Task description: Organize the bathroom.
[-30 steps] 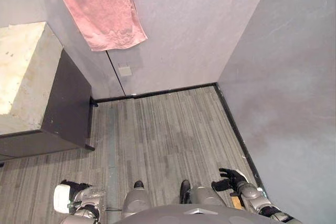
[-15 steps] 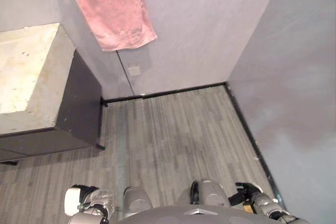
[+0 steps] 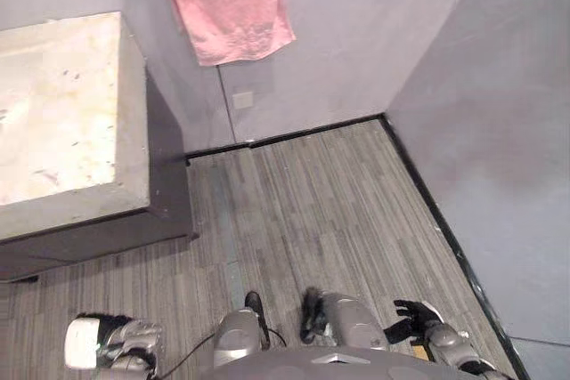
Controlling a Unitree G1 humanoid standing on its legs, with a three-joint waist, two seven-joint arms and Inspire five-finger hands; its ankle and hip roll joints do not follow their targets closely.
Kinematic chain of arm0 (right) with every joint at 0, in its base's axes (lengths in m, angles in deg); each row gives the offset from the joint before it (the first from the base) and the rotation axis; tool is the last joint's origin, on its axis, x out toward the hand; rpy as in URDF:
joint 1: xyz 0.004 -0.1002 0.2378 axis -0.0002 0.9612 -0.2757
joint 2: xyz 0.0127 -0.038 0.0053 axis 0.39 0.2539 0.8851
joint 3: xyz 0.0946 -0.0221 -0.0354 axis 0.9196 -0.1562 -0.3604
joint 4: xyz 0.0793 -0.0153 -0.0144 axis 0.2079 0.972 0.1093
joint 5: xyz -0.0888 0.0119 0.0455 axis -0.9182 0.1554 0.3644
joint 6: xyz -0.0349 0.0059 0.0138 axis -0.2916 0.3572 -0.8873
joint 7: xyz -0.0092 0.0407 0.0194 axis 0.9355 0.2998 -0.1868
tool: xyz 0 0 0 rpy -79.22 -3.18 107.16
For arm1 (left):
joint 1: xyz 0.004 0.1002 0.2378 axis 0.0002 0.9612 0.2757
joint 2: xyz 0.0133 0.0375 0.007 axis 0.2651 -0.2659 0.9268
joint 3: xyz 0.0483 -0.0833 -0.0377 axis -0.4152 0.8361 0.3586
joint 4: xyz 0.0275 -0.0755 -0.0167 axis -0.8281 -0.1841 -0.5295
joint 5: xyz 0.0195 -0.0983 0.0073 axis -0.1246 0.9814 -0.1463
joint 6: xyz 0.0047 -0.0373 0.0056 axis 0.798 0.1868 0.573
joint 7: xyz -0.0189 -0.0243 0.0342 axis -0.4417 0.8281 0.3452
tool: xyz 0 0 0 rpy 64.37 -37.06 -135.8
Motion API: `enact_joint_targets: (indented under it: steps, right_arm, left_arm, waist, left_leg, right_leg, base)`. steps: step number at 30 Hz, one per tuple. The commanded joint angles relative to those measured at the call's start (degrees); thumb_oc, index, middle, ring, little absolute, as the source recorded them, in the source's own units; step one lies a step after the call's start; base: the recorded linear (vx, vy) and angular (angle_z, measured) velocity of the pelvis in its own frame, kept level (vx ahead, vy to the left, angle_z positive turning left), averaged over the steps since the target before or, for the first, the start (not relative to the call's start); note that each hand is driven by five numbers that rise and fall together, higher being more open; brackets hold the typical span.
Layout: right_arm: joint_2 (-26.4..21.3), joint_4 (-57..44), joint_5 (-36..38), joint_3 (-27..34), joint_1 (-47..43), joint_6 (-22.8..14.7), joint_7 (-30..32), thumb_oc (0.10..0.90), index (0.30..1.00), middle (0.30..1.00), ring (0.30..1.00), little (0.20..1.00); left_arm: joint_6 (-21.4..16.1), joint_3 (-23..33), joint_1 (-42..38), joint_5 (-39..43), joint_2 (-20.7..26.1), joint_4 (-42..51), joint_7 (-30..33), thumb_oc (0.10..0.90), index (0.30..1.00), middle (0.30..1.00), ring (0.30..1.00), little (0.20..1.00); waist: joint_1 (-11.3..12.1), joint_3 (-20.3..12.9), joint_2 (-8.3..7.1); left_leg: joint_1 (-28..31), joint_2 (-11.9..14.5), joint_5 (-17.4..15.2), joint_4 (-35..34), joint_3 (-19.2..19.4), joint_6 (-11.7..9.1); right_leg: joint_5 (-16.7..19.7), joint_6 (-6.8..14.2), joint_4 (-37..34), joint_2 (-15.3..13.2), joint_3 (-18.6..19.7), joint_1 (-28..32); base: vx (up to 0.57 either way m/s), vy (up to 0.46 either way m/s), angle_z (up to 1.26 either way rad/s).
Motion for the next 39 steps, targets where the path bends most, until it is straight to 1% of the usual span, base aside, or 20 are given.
enact_joint_targets:
  steps: [1,6,9,11,13,15,16,18,21,23,24,25,26,27,30,34,36,37,38,39]
  right_arm:
    - [-1.4,1.9,1.1,-1.0,-4.6,-4.4,2.0,0.8,0.9,0.9,0.9,0.9]
    - [-0.9,2.1,0.1,-1.7,-4.6,-3.8,2.1,0.8,0.9,0.9,0.9,0.9]
    - [-0.6,1.9,-1.0,-2.7,-4.9,-3.8,1.6,0.8,0.9,0.9,0.9,0.9]
    - [-0.4,2.0,-0.9,-3.1,-5.4,-3.9,1.6,0.8,0.9,0.9,0.9,0.9]
    - [-0.3,2.1,-0.9,-3.1,-5.5,-3.9,1.5,0.8,0.9,0.9,0.9,0.9]
    - [0.3,3.4,-1.7,-3.2,-6.3,-4.0,0.9,0.8,0.9,0.9,0.9,0.9]
    - [0.3,3.5,-1.7,-3.3,-6.3,-4.0,0.9,0.8,0.9,0.9,0.9,0.9]
    - [0.1,3.9,-1.2,-3.7,-6.2,-3.6,0.7,0.8,0.9,0.9,0.9,0.9]
    - [-0.7,4.2,-1.5,-4.2,-6.4,-2.7,0.6,0.8,0.9,0.9,0.9,0.9]
    - [-1.2,4.1,-1.4,-3.9,-6.7,-2.1,1.3,0.8,0.9,0.9,0.9,0.9]
    - [-1.9,3.8,-1.1,-2.8,-7.1,-1.6,1.6,0.8,0.9,0.9,0.9,0.9]
    - [-1.9,3.8,-1.1,-2.8,-7.1,-1.6,1.6,0.8,0.9,0.9,0.9,0.9]
    - [-2.1,3.8,-0.8,-1.6,-7.3,-1.4,1.9,0.8,0.9,0.9,0.9,0.9]
    - [-2.1,3.6,-1.1,-1.0,-7.4,-1.2,1.6,0.8,0.9,0.9,0.9,0.9]
    - [-1.2,2.9,-1.4,-1.0,-6.9,-1.1,1.7,0.8,0.9,0.9,0.9,0.9]
    - [-0.6,2.5,-1.3,-0.9,-6.8,-2.2,1.8,0.8,0.9,0.9,0.9,0.9]
    - [0.1,2.2,-2.8,-0.8,-6.7,-3.2,1.9,0.8,0.9,0.9,0.9,0.9]
    - [0.7,1.9,-4.1,-1.1,-7.0,-3.5,1.7,0.8,0.9,0.9,0.9,0.9]
    - [0.8,1.9,-4.6,-1.2,-7.1,-3.7,1.5,0.8,0.9,0.9,0.9,0.9]
    - [0.7,1.5,-4.9,-1.8,-7.3,-3.8,1.1,0.8,0.9,0.9,0.9,0.9]
  left_arm:
    - [-1.9,-2.1,2.0,0.6,3.2,3.8,5.3,0.8,0.9,0.9,0.9,0.9]
    - [-2.7,-0.7,1.9,1.0,2.1,1.1,5.1,0.8,0.9,0.9,0.9,0.9]
    - [-3.0,-0.4,2.4,1.7,1.9,0.5,6.0,0.8,0.9,0.9,0.9,0.9]
    - [-2.9,-0.2,2.8,1.5,2.1,0.1,6.0,0.8,0.9,0.9,0.9,0.9]
    - [-2.8,-0.1,2.8,1.5,2.1,0.1,6.0,0.8,0.9,0.9,0.9,0.9]
    - [-3.0,-0.3,3.4,2.0,2.4,-1.4,6.2,0.8,0.9,0.9,0.9,0.9]
    - [-3.2,-0.4,3.5,2.0,2.5,-1.6,6.2,0.8,0.9,0.9,0.9,0.9]
    - [-3.9,-0.4,3.6,1.6,2.1,-2.0,6.0,0.8,0.9,0.9,0.9,0.9]
    - [-4.6,-0.4,3.2,0.4,1.4,-1.4,5.4,0.8,0.9,0.9,0.9,0.9]
    - [-5.0,-0.4,3.1,-1.1,1.0,-0.7,4.6,0.8,0.9,0.9,0.9,0.9]
    - [-3.4,-1.7,1.6,-1.3,1.1,0.8,4.4,0.8,0.9,0.9,0.9,0.9]
    - [-3.4,-1.7,1.6,-1.3,1.1,0.8,4.4,0.8,0.9,0.9,0.9,0.9]
    - [-2.3,-2.6,0.6,-1.1,1.3,1.5,4.4,0.8,0.9,0.9,0.9,0.9]
    - [-2.0,-3.2,0.0,-0.3,1.8,1.8,4.2,0.8,0.9,0.9,0.9,0.9]
    - [-0.6,-4.1,-0.7,-0.7,2.5,3.0,4.7,0.8,0.9,0.9,0.9,0.9]
    - [0.4,-3.9,-0.5,-1.1,2.7,2.8,5.4,0.8,0.9,0.9,0.9,0.9]
    - [0.1,-2.9,0.1,-2.4,2.9,2.2,5.1,0.8,0.9,0.9,0.9,0.9]
    - [-0.1,-1.9,1.1,-2.1,3.6,2.1,5.5,0.8,0.9,0.9,0.9,0.9]
    - [-0.1,-1.4,1.4,-2.0,3.8,2.1,5.6,0.8,0.9,0.9,0.9,0.9]
    - [0.0,-0.6,2.1,-1.2,4.2,2.0,6.2,0.8,0.9,0.9,0.9,0.9]
  waist:
    - [0.8,-3.0,-2.32]
    - [0.5,-4.4,-1.98]
    - [1.2,-4.5,-2.35]
    - [1.5,-4.2,-2.6]
    - [1.5,-4.1,-2.62]
    - [1.3,-4.9,-2.43]
    - [1.3,-5.0,-2.36]
    - [1.1,-5.5,-1.46]
    - [0.8,-5.2,0.71]
    - [0.6,-4.4,1.85]
    - [-0.2,-3.6,2.87]
    - [-0.2,-3.6,2.87]
    - [-0.6,-3.0,2.99]
    - [-0.7,-2.6,2.69]
    - [-0.4,-1.9,1.34]
    - [0.4,-1.9,0.35]
    - [1.5,-1.9,-0.79]
    - [2.8,-1.6,-1.18]
    - [3.1,-1.6,-1.05]
    - [3.2,-1.9,-0.37]
  left_leg:
    - [-0.4,-3.2,-6.7,8.5,0.9,0.0]
    - [-1.5,-2.3,-5.4,11.9,1.4,-0.6]
    - [-4.2,-1.9,-4.3,18.2,-1.3,-0.8]
    - [-5.0,1.9,-1.8,20.0,-1.1,-1.4]
    - [-5.0,2.5,-1.6,20.2,-1.2,-1.5]
    - [-0.3,11.8,4.5,14.1,-2.5,-2.6]
    - [0.3,13.1,5.6,12.9,-2.8,-2.8]
    - [2.0,18.2,11.0,8.2,-4.6,-4.4]
    - [2.7,20.2,13.2,4.5,-6.1,-6.3]
    - [2.2,19.3,10.9,5.3,-5.3,-6.8]
    - [2.1,18.2,6.9,5.8,-0.3,-7.0]
    - [2.1,18.2,6.9,5.8,-0.3,-7.0]
    - [2.1,16.5,3.2,6.1,3.1,-6.8]
    - [1.4,15.3,0.7,7.1,4.0,-6.6]
    - [0.0,13.1,-4.2,11.4,3.8,-5.9]
    - [-0.4,11.5,-6.7,13.0,3.1,-5.0]
    - [-0.1,9.6,-8.3,13.3,4.0,-4.0]
    - [1.1,9.4,-9.0,12.9,6.8,-3.4]
    - [1.4,9.6,-8.9,12.5,7.8,-3.2]
    - [1.9,10.1,-7.9,11.2,9.0,-2.8]
  right_leg:
    - [7.7,3.3,-7.3,-9.3,-5.8,3.2]
    - [5.9,1.7,-9.4,-8.1,-4.8,6.3]
    - [5.1,0.7,-9.0,-8.2,-3.7,7.0]
    - [4.4,0.1,-8.0,-8.6,-4.3,7.0]
    - [4.3,0.0,-7.8,-8.6,-4.5,7.1]
    - [2.5,-0.6,-5.5,-9.4,-4.8,6.8]
    - [2.2,-0.6,-5.1,-9.6,-4.7,6.6]
    - [0.9,-0.7,-2.5,-11.0,-4.1,5.7]
    - [-0.3,-0.1,1.4,-13.5,-2.9,3.3]
    - [-0.3,1.2,3.1,-15.5,-2.0,2.1]
    - [0.3,2.8,4.5,-18.5,-2.9,1.3]
    - [0.3,2.8,4.5,-18.5,-2.9,1.3]
    - [1.5,4.6,5.0,-21.3,-3.8,1.1]
    - [2.5,6.0,4.8,-23.1,-3.7,1.3]
    - [6.0,8.6,1.4,-26.6,-3.1,4.0]
    - [9.3,9.4,-2.7,-28.6,-3.0,5.7]
    - [16.0,10.2,-5.1,-31.5,-4.4,5.5]
    - [19.3,10.8,-3.9,-33.3,-7.3,4.4]
    - [18.7,10.6,-2.9,-33.2,-8.3,4.1]
    - [14.2,9.8,-0.4,-29.9,-8.4,3.7]
  base:
    - [0.02,-0.082,0.82]
    - [0.03,-0.063,0.23]
    - [0.0,-0.054,0.06]
    - [-0.01,-0.009,0.02]
    - [0.01,0.027,0.07]
    - [0.06,0.159,0.08]
    - [0.05,0.209,0.0]
    - [0.05,0.316,0.06]
    - [0.01,0.461,0.11]
    - [-0.01,0.535,0.01]
    - [-0.03,0.416,-0.05]
    - [-0.02,0.535,0.14]
    - [0.02,0.404,0.29]
    - [0.04,0.467,0.47]
    - [0.09,0.307,0.42]
    - [0.07,0.207,0.01]
    - [0.04,0.162,-0.22]
    - [0.01,0.115,-0.41]
    - [-0.01,0.113,-0.53]
    - [0.02,0.04,-0.83]
